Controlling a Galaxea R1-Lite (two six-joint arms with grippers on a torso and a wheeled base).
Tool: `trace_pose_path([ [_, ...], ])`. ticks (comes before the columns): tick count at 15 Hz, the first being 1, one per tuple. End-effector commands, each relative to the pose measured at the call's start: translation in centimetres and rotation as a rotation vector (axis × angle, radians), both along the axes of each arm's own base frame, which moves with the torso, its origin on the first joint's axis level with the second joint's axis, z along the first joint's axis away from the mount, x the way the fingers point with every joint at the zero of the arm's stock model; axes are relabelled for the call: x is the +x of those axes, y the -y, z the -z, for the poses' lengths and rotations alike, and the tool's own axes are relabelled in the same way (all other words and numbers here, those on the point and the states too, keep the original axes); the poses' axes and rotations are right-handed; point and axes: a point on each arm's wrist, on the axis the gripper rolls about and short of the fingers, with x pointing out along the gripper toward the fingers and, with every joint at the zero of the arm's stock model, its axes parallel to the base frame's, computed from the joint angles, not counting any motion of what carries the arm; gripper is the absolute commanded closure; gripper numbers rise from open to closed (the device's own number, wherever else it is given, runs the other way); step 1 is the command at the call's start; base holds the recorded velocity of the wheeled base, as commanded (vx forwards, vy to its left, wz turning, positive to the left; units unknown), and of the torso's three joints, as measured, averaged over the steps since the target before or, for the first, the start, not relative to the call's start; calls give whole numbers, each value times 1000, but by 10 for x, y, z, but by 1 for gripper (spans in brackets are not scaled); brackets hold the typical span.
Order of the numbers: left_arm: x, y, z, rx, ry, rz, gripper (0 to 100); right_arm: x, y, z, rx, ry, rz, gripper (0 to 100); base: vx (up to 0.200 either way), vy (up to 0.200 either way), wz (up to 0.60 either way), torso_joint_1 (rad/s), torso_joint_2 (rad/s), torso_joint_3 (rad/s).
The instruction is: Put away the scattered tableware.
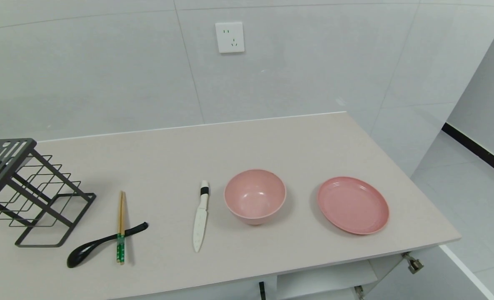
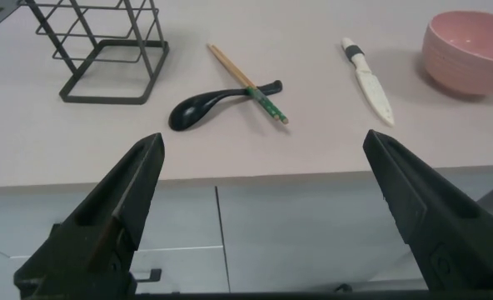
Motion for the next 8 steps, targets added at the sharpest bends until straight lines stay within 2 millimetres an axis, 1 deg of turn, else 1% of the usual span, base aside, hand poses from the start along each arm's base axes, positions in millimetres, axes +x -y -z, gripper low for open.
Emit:
trace_pose_path([
  [1, 0, 0, 0, -1, 0, -2, 0, 0, 0, 0, 1, -2, 1, 0, 0, 0, 0, 0, 0, 0],
  [5, 0, 0, 0, 1, -1, -2, 0, 0, 0, 0, 1, 0, 1, 0, 0, 0, 0, 0, 0, 0],
  [6, 0, 0, 0, -1, 0, -2, 0, 0, 0, 0, -2, -2, -1, 0, 0, 0, 0, 115, -193, -95],
  [8, 0, 0, 0, -2, 0, -2, 0, 0, 0, 0, -4, -2, -1, 0, 0, 0, 0, 229, -447, -210],
])
